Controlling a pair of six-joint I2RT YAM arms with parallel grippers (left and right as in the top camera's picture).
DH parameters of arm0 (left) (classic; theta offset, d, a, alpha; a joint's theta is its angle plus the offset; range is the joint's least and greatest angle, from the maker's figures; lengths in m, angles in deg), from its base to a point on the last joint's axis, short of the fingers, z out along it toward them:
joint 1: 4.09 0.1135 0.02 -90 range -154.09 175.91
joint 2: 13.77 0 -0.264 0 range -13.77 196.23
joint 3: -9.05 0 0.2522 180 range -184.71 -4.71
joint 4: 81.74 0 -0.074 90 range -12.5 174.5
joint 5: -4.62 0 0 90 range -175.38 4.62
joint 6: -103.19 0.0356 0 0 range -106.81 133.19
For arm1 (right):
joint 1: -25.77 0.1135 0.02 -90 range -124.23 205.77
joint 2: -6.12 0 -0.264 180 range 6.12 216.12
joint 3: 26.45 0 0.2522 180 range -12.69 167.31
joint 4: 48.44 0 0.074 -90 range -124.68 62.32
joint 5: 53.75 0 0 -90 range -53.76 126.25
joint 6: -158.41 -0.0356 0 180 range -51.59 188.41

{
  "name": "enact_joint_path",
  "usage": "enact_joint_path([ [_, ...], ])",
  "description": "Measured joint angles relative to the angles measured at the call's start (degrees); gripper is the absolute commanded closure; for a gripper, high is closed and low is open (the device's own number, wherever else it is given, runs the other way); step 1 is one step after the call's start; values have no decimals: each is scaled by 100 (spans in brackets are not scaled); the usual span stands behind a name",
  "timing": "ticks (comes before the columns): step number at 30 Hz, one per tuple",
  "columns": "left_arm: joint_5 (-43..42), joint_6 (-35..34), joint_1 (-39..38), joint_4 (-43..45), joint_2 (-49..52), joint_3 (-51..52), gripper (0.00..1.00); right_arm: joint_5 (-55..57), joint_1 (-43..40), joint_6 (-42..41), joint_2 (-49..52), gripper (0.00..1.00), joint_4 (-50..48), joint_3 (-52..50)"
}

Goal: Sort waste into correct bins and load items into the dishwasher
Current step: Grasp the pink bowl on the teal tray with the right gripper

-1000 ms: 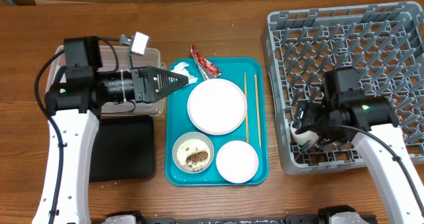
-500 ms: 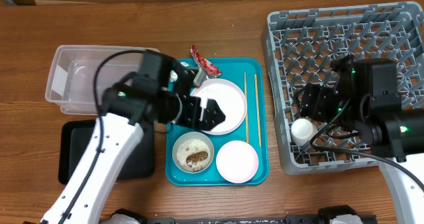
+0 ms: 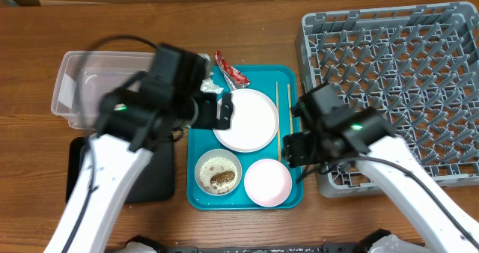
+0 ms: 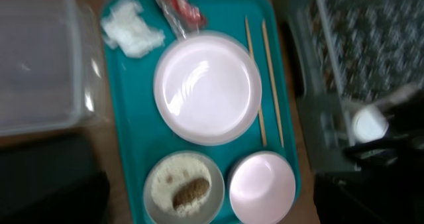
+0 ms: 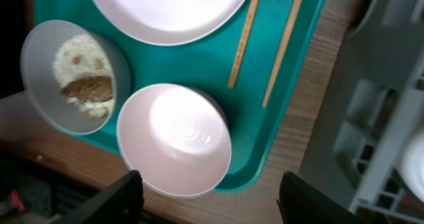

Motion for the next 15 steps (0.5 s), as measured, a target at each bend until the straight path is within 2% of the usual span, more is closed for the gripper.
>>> enact_joint_path([
  [6,981,-131,37,-695,-509,-1360,0,120,197,-118,654,47,-529,-444],
  [14,1700,-195,37,-850,-1034,-1539,0,142,455,-162,1480,56,-658,-682],
  [15,1751,-199,37,-850,-1034,-1537,0,142,474,-164,1528,60,-699,-682],
])
